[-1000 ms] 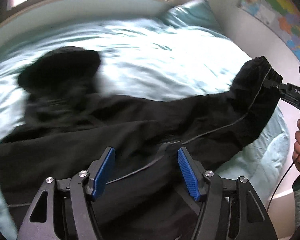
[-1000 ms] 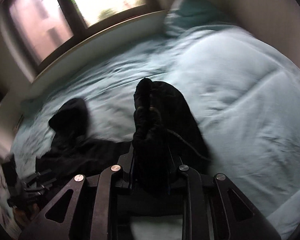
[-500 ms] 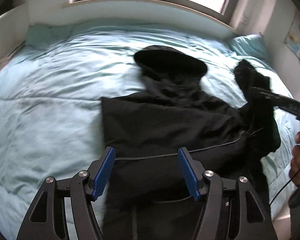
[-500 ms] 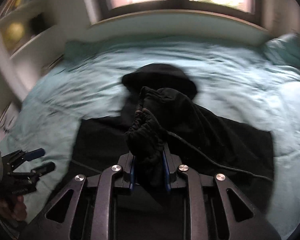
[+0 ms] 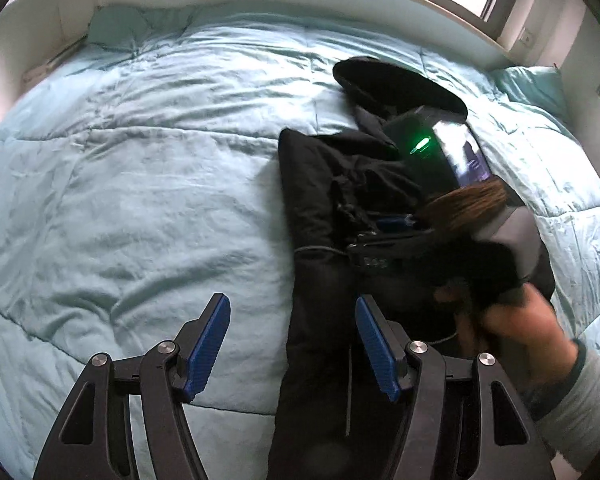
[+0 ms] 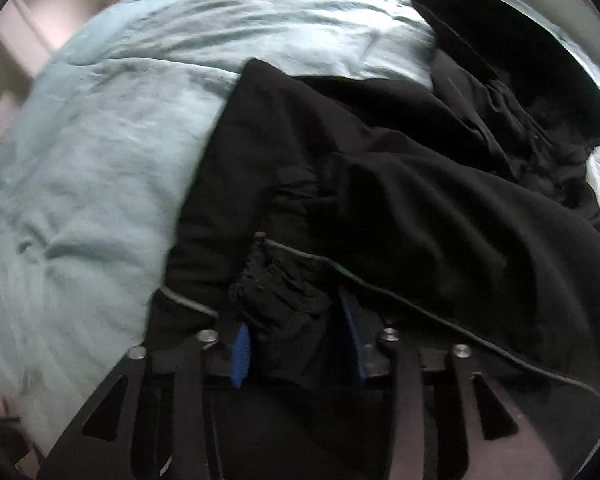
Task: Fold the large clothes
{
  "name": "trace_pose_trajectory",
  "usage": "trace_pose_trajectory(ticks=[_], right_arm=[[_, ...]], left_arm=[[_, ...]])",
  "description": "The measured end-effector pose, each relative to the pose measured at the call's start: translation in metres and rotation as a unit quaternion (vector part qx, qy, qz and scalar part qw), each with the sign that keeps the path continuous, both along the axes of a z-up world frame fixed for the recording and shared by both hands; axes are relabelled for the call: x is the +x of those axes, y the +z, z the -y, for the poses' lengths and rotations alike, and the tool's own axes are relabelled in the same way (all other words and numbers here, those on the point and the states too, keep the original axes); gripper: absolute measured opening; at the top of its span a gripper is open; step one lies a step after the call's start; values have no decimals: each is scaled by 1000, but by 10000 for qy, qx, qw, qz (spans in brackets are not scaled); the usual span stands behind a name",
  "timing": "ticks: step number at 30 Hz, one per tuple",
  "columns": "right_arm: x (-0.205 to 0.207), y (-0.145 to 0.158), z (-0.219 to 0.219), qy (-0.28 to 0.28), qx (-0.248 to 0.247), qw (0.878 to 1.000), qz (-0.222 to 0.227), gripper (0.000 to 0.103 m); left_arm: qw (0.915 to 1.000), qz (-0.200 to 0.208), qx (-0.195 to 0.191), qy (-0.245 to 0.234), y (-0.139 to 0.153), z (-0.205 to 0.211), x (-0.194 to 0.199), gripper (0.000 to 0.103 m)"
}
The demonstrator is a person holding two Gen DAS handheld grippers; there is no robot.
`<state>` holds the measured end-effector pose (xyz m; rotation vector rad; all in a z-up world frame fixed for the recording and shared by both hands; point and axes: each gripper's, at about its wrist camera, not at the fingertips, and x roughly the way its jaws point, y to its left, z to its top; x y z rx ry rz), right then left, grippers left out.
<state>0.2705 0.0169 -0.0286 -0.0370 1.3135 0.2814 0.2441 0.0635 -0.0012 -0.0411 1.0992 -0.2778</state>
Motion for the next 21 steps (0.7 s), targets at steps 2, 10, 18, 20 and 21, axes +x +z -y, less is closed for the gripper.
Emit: trace_pose_trajectory(ticks=[2,10,18,20,21], right_arm=[[-5,15,13,81,438,9990,-77,57],[-62,82,177,-1384,130,9872,785,57],[-94,25,316,-2935,-604,9532,398,57],[-96,19,317,-2901,-670,9538,414,57],[-95,18,312,-2854,-747,9544,448,57]], left_arm=[[9999,36,-114,-112,3,6,4,67],[9957,-29,-783,-491,-2,50,55,67],[9913,-934,-861,-341,-82,82,114,24],[9907,-935,-932,-320,-85,87,115,25],[9921,-830,-884,-314,-81,88,113,21]])
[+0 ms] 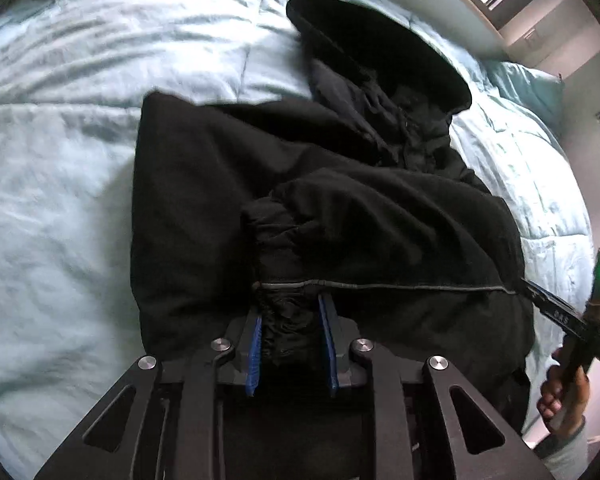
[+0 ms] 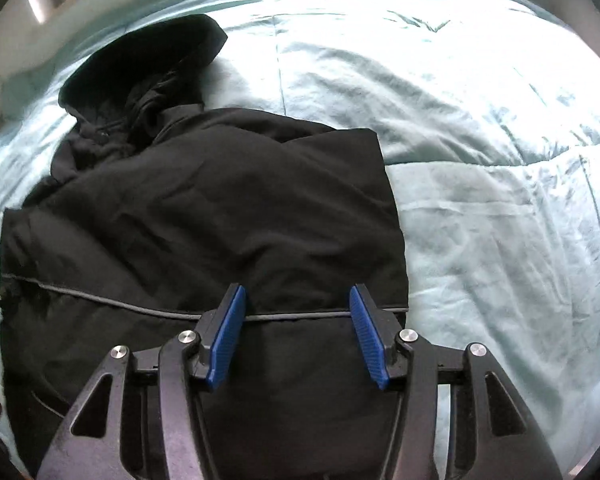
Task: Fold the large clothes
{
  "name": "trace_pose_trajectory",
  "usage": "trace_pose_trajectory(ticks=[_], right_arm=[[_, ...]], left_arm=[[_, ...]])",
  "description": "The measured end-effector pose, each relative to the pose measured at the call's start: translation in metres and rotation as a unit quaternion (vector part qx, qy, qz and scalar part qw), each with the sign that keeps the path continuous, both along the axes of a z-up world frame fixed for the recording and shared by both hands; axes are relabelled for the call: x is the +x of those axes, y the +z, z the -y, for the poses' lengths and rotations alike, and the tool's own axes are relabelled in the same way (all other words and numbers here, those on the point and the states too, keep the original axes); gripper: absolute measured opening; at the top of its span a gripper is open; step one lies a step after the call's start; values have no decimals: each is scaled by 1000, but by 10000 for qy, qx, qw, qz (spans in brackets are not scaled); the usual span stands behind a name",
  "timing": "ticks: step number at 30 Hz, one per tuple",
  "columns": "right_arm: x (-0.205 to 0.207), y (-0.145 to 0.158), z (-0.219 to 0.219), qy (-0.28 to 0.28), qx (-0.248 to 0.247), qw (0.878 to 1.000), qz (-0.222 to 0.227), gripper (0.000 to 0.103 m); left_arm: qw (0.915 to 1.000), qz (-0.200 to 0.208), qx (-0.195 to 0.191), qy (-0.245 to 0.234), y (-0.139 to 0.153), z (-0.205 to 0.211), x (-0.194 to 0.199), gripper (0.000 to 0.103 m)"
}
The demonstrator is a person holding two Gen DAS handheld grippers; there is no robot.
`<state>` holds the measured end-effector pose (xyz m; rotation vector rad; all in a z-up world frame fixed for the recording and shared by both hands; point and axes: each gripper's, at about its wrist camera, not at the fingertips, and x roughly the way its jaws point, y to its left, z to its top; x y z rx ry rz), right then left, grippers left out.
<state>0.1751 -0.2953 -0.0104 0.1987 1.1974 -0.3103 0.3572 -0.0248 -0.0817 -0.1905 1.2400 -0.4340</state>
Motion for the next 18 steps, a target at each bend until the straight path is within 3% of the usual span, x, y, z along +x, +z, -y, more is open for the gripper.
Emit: trace_pose_trajectory(ticks=[2,5,7,9,11,13,16,18], right_arm=[[2,4,-6,121,-144,9998,-57,58],[1,23,-19,317,127,9992,198,58],[0,31,-26,400,120,9986,320,58],[3,26,-30,469,185,9985,195,61],[12,-6,-38,609,205,9975,-279,62],[19,-33,-46,718,-54,9964,-439,65],[25,-40,-53,691,-285,9965,-386,67],[29,-30,-50,647,-191,9955,-669,66]], left_arm=[[9995,300,-60,79,19,-1,-7,18],[9964,687,-384,321,60,-20,-22,18],[9963,738,-157,420,67,-32,-26,18],[9992,268,157,270,40,-40,-20,19],[9985,-345,356,238,-3,-42,-12,19],[9981,-438,273,344,-23,-42,-10,22],[9977,-401,184,512,-18,-43,-11,23],[9983,-325,111,480,-3,-47,-16,23]])
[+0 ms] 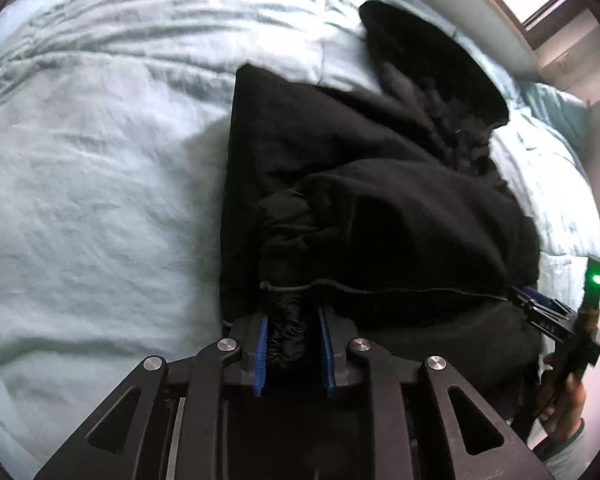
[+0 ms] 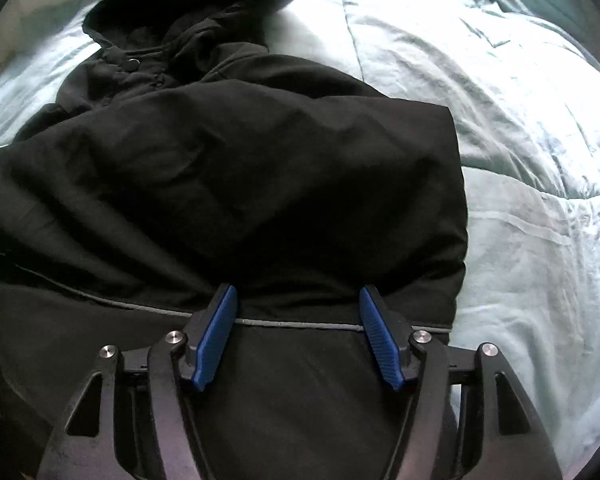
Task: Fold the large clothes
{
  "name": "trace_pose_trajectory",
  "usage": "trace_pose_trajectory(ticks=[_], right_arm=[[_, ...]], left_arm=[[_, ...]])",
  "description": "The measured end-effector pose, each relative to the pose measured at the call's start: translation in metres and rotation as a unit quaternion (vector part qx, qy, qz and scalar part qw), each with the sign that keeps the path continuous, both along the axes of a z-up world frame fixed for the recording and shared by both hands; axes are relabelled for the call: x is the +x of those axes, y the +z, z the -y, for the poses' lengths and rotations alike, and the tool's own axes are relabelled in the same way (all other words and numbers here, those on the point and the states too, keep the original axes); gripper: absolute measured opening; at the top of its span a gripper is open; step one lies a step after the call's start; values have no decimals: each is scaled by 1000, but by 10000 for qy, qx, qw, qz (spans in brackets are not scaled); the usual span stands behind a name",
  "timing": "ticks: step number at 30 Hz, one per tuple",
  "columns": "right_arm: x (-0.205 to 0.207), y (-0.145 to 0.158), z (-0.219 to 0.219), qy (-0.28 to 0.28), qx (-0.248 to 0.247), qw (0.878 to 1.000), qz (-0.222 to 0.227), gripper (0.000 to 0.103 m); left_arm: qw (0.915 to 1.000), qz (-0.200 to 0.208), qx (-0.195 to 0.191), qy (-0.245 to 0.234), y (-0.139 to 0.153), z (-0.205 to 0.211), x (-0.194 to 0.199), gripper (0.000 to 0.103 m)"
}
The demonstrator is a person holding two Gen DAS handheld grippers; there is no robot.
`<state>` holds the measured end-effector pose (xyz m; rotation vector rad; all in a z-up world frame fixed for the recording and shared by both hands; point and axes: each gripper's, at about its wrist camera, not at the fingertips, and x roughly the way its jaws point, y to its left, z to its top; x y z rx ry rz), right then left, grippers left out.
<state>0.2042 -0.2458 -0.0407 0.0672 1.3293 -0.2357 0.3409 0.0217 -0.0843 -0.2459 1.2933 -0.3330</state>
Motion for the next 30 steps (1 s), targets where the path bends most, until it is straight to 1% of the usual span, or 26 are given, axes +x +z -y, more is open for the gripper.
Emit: trace_pose_trajectory(ticks=[1,2,3,4,5,6,8,9,10,11,12,13,14,15,16,18,19,21,22,23,24,26,28,29,30], right_arm=[[1,9,1,-35,69,9999,-75,67],[3,27,3,-57,267,9996,11,67],[5,46,6,-39,451,9986,271,67],[7,62,7,0,531,9970,563,71],[13,76,7,56,516,9950,852,75],[21,81,6,93,460,9942,963,83],[43,69,3,110,319,9957,858,84],[56,52,3,83,290,9973,666,83],[61,39,-1,41,251,9984,510,83],[69,17,-3,-24,212,9994,276,83],[72,0,-4,-31,237,9996,126,85],[73,-11,-7,6,223,9997,87,86],[73,-15,-9,54,166,9998,138,86],[74,-14,-11,98,124,9997,179,86],[75,-12,-11,127,148,9997,161,86],[72,-3,-7,103,358,9992,169,86],[66,6,-2,60,559,9982,231,84],[51,22,7,-38,920,9951,348,84],[41,30,10,-86,1073,9933,422,84],[26,41,14,-133,1194,9913,530,84],[15,48,15,-162,1233,9905,595,84],[-10,59,16,-222,1242,9896,692,84],[-32,63,13,-325,1125,9904,728,84],[-41,58,16,-357,1064,9910,732,84],[-49,53,15,-379,948,9923,707,84]], left_arm=[[9999,83,6,-106,15,1,-3,23],[9996,213,-6,-180,28,0,-6,24],[9984,515,7,-248,48,3,-10,28],[9968,746,34,-290,61,6,-10,33],[9946,979,64,-347,74,14,-10,49],[9922,1178,56,-409,84,24,-9,63],[9894,1326,-135,-584,85,47,-2,64],[9892,1253,-133,-743,78,60,4,64],[9901,1148,140,-799,68,71,9,64],[9910,1114,273,-685,62,66,15,63],[9931,1053,265,-446,58,59,16,63],[9943,1024,90,-271,57,51,15,63],[9948,1004,-181,-67,57,40,14,63],[9948,999,-173,44,57,33,14,63],[9941,1064,-17,192,58,24,11,63],[9885,1252,412,738,68,3,11,63],[9853,1326,444,980,74,-10,8,63],[9766,1478,328,1526,92,-45,0,63],[9750,1505,256,1615,98,-54,-4,63],[9756,1518,84,1581,106,-62,-7,61],[9773,1539,-75,1451,111,-59,-6,61],[9832,1567,-418,837,117,-31,1,62],[9860,1496,-698,249,109,7,7,63],[9880,1317,-797,-114,96,34,11,63],[9903,1157,-704,-310,83,51,14,63]])
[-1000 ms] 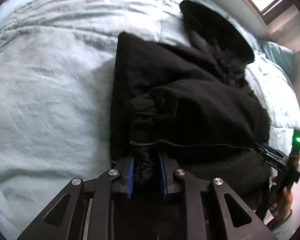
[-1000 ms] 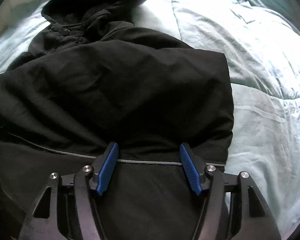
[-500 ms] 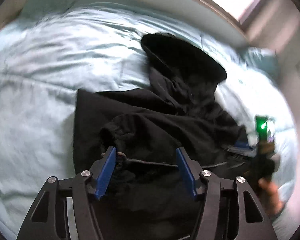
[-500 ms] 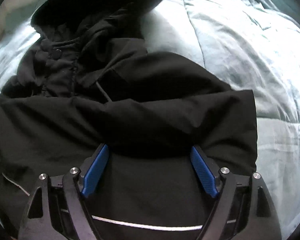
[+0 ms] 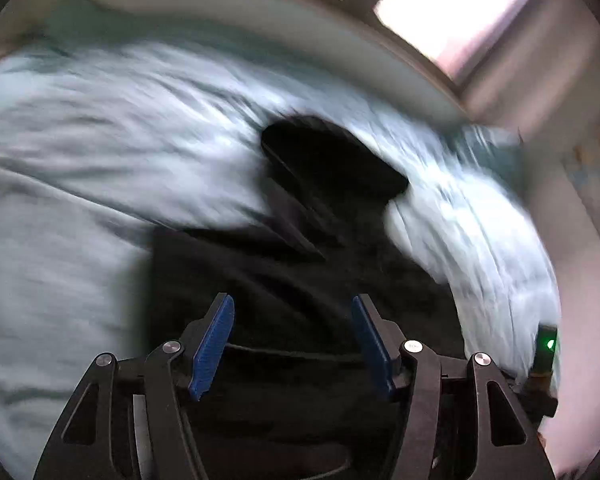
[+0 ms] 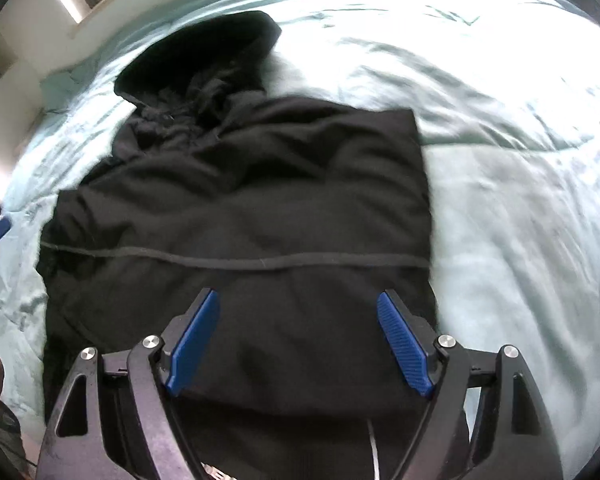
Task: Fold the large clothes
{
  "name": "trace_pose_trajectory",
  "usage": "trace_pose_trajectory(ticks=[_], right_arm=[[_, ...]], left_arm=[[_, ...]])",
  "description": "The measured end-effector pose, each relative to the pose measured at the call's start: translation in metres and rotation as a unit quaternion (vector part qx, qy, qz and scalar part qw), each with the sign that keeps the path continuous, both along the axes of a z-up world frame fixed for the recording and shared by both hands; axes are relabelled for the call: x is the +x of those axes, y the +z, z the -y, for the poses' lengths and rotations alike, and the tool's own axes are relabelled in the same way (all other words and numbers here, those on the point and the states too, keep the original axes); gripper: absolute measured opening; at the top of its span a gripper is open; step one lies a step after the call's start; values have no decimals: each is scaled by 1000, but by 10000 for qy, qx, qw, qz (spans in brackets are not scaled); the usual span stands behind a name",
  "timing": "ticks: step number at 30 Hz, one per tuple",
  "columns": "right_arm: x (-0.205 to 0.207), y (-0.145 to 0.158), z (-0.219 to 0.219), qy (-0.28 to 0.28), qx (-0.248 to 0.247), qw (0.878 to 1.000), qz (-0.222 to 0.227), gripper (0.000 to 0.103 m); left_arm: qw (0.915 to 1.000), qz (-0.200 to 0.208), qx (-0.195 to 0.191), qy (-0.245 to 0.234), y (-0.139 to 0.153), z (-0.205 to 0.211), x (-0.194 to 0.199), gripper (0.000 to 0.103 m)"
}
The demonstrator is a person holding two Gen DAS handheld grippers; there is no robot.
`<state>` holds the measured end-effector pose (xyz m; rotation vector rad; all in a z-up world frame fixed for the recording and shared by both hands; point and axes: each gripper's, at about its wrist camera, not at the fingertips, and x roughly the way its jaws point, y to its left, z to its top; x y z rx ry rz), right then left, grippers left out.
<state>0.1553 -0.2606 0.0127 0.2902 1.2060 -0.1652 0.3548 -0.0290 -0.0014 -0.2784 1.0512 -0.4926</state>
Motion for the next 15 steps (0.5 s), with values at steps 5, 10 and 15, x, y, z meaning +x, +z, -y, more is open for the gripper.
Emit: trace_pose_trajectory(ticks=[5,10,15], right_arm=[[-27,-44,7,76,-118,9980,-618,78],[-27,-36,10,185,-54,9961,-856,71],[-31,22,26,157,271,9979,-570,69]], left_arm=[[9852,-1331,852,666,-99,8,15,58],[9864,-1376,626,640,-78,-3,10,55],[9916,-978,576,617,-15,-22,-9,55]])
